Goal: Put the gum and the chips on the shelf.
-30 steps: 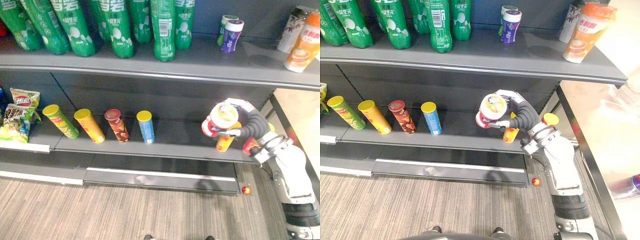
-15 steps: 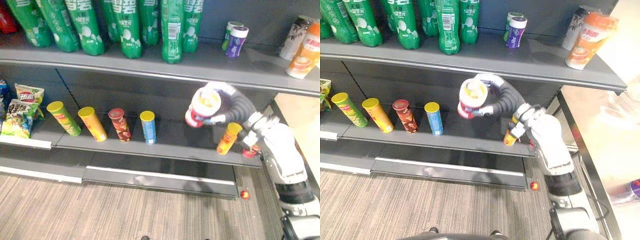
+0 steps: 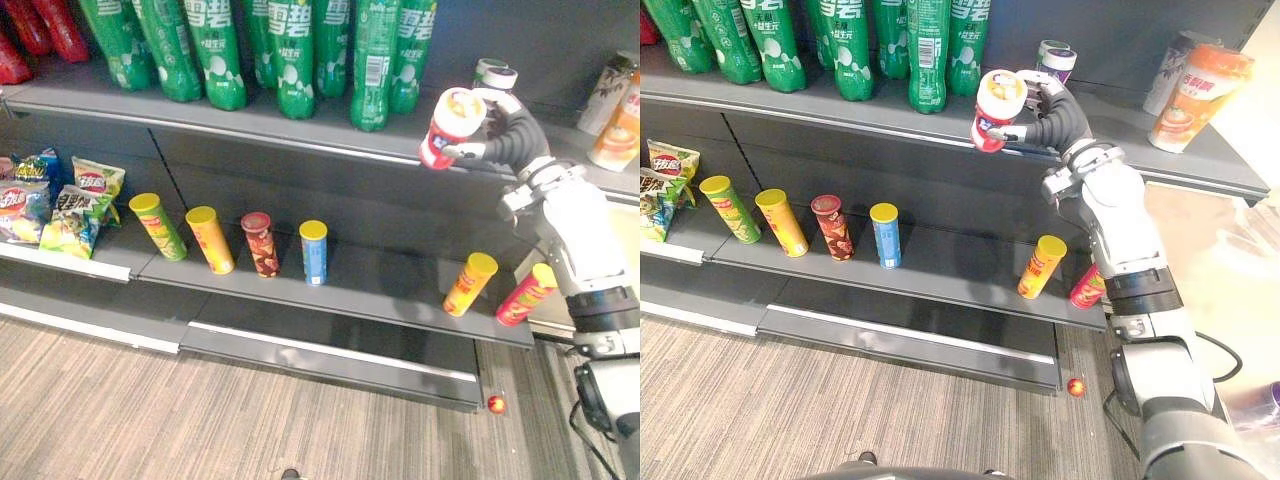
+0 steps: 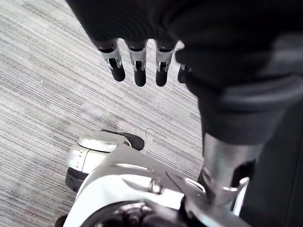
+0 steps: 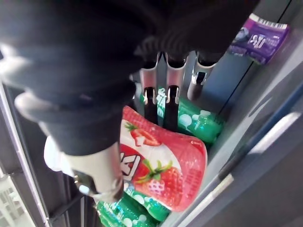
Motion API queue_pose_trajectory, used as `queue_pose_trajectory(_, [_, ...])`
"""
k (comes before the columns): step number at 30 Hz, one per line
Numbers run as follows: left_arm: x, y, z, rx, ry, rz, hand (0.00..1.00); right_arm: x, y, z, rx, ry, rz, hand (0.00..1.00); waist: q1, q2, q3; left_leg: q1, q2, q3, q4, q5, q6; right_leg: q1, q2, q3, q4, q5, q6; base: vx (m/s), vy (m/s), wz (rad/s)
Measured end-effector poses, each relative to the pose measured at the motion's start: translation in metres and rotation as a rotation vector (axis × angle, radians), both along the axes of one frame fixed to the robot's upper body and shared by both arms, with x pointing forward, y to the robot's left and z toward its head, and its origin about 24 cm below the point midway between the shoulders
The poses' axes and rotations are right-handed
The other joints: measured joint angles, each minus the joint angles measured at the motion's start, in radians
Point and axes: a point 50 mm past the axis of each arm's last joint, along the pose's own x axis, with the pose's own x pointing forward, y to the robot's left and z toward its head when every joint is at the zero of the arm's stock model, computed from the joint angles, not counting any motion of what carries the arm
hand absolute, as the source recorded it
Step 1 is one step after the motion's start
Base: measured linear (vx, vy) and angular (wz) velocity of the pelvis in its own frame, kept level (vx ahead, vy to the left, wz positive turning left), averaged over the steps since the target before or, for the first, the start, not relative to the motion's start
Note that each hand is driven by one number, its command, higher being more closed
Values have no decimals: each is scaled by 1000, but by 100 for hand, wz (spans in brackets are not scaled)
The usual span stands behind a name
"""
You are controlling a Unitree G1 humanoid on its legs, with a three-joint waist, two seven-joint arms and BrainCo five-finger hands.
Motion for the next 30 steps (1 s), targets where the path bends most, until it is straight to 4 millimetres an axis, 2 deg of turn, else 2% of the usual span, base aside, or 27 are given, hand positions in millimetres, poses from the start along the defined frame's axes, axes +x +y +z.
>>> queue_pose_trajectory(5, [1,1,0,6,2,-14,0,12,-16,3,11,57,-89,100,1,0,0,0,5,-2,0,3,-3,2,6,-2,-3,0,-1,0,0,0])
queue_pose_trajectory(13, [3,2,1,7,-2,-31,0,17,-40,6,8,127,-162,100,5,0,0,-3,6,-19,0,6,-4,12,9,-15,-9,0,-1,8,4,5])
queue_pose_trajectory(24, [5,5,2,14,2,-65,0,21,-56,7,-29,181,-205,100,6,0,0,-3,8,-17,0,6,-4,12,10,-14,-11,0,-1,0,0,0])
queue_pose_trajectory(30, [8,4,2,13,1,-78,0,23,-64,2,-18,213,-236,100,20,1,0,-4,8,-16,0,6,-4,12,11,-14,-17,2,-2,0,0,0])
